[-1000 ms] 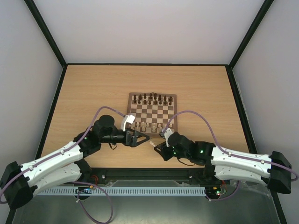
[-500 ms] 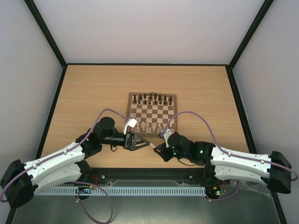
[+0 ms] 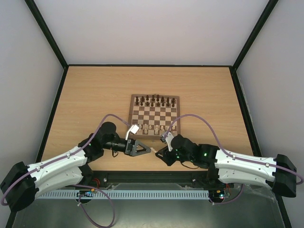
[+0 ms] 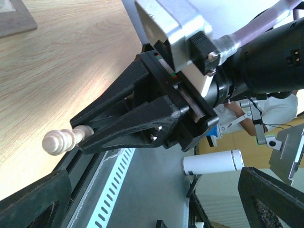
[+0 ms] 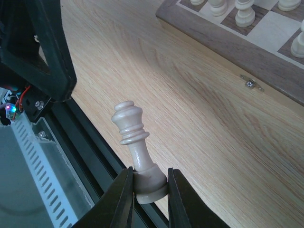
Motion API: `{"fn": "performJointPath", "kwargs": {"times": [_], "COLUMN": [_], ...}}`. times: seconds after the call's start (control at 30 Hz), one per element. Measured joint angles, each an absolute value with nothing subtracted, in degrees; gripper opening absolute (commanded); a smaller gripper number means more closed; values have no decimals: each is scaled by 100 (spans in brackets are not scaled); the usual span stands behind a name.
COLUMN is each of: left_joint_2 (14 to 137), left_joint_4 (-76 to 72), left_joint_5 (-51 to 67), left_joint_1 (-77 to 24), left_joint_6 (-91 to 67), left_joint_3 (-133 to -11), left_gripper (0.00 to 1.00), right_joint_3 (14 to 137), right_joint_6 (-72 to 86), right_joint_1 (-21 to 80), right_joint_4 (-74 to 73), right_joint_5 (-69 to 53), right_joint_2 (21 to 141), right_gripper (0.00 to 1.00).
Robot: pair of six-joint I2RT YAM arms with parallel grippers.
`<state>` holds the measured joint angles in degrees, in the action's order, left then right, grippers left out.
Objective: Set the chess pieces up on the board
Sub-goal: Place the chess piece on the chessboard.
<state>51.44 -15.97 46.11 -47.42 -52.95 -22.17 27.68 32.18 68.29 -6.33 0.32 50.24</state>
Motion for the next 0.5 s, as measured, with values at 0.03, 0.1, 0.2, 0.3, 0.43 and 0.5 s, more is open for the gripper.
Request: {"fn": "performJointPath", "kwargs": {"times": [0.03,0.1,0.2,0.3,0.43,0.5], "left_joint_2": [5133,5085,5019,4971,4840,4751], "left_joint_4": [-1597,-1588,-1588,-1584,-1507,-1463], "left_joint_5": [4630,4663,4718,4764,4783,4786], "left_joint_1": [-4733,-4722,-4716,-4716,-4694,-4685], "left_joint_6": [-5301,-5315,-5315,-5315,-5312,-5304], "left_joint_3": [-2187,-2134,-2130,-2130,-2130,-2130], "left_gripper": [99,99,99,99,99,99], "right_joint_3": [2768,2768,2768,2768,2768,2768], "right_joint_6": [3214,3212,3212,3212,3212,3212], "right_joint_1": [6829,6829,6829,6829,6829,6829], "right_joint_4": [-628,-626,-620,-611,-611,-613], "right_joint_5": [14,-16,-108,-222,-412,-517], "right_joint_2": [5011,4980,4886,4729,4576,4515], "right_gripper": [15,15,15,15,15,15]}}
